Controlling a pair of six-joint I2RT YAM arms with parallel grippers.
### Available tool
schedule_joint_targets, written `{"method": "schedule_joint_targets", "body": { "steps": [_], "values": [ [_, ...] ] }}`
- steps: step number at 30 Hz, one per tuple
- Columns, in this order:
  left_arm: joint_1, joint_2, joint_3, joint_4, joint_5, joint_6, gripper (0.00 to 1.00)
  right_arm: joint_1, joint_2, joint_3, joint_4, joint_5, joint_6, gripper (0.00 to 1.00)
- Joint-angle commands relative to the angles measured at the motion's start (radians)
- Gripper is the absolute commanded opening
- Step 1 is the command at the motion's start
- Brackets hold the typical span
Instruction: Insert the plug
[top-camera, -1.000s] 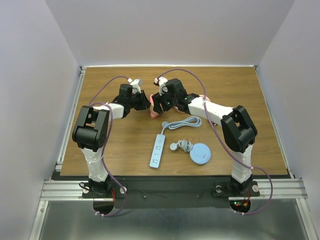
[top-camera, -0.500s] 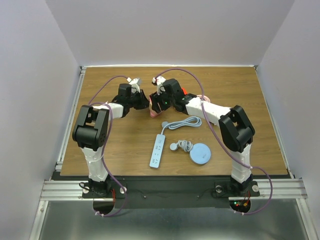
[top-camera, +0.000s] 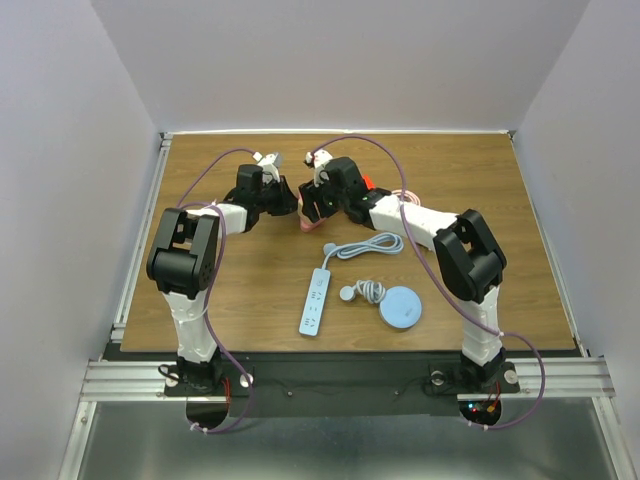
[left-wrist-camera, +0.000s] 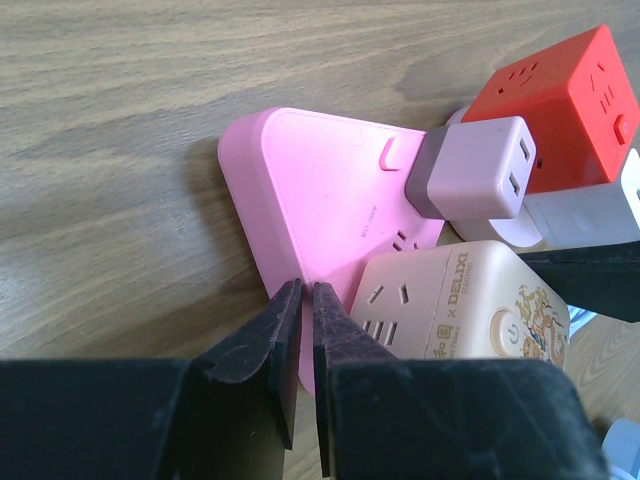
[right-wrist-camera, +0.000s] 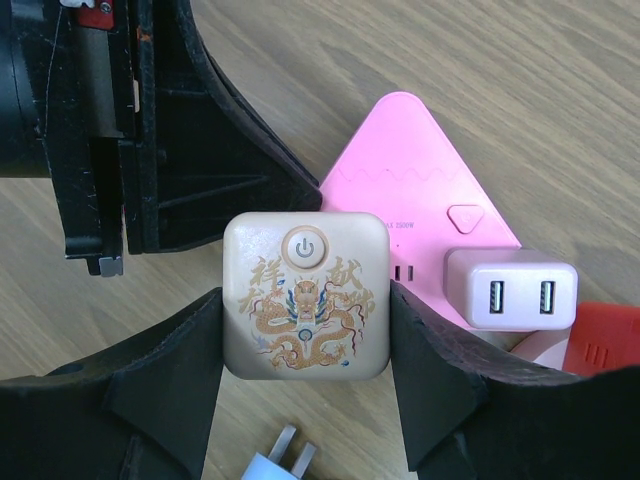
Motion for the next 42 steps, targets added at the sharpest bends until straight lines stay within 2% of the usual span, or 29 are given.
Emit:
{"method": "schedule_joint_targets", "body": {
  "steps": [1,14,42],
  "values": [
    [-0.029,0.062,-0.017,-0.159,0.016,0.028,0.00,0.005,0.120,-0.085,-0.114,0.059,0.018,0.01],
    [-0.026,0.065,-0.012,-0.159,0.018,0.027,0.00,0.022,0.096,-0.195,-0.102,0.075,0.075,0.00],
    [-0.018,0.076,0.000,-0.148,0.036,0.021,0.00,0.054,0.065,-0.327,-0.105,0.096,0.118,0.00]
  ]
}}
